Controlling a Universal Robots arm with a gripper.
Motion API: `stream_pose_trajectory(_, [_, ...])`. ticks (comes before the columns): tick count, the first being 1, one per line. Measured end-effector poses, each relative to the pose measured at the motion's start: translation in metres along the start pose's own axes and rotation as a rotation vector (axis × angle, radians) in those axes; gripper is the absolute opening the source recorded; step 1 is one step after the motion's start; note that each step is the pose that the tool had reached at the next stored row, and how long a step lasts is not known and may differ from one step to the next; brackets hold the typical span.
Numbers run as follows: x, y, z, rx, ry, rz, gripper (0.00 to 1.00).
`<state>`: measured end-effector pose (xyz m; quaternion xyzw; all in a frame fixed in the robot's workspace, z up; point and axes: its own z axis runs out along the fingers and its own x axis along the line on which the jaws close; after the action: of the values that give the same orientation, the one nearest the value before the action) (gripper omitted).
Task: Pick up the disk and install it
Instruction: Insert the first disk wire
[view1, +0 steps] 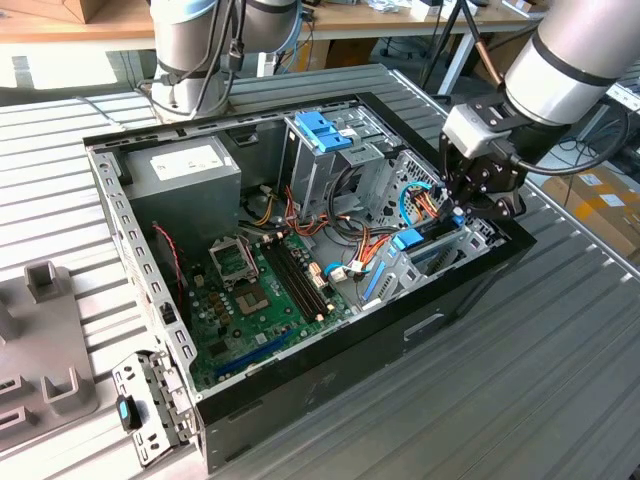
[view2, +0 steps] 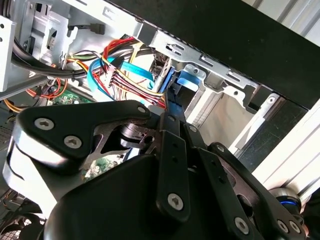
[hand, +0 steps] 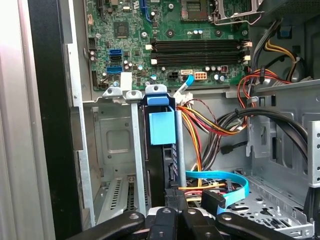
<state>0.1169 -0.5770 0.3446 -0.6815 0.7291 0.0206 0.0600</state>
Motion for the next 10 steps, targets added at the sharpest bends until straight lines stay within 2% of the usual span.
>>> stream_pose_trajectory(6, [0.0001, 0.0000, 0.0012, -0.0006, -0.0002, 0.000, 0.11])
stream_pose_trajectory(10, [-0.0003, -0.0004, -0.0022, -0.0006, 0.0000, 0.000, 0.11])
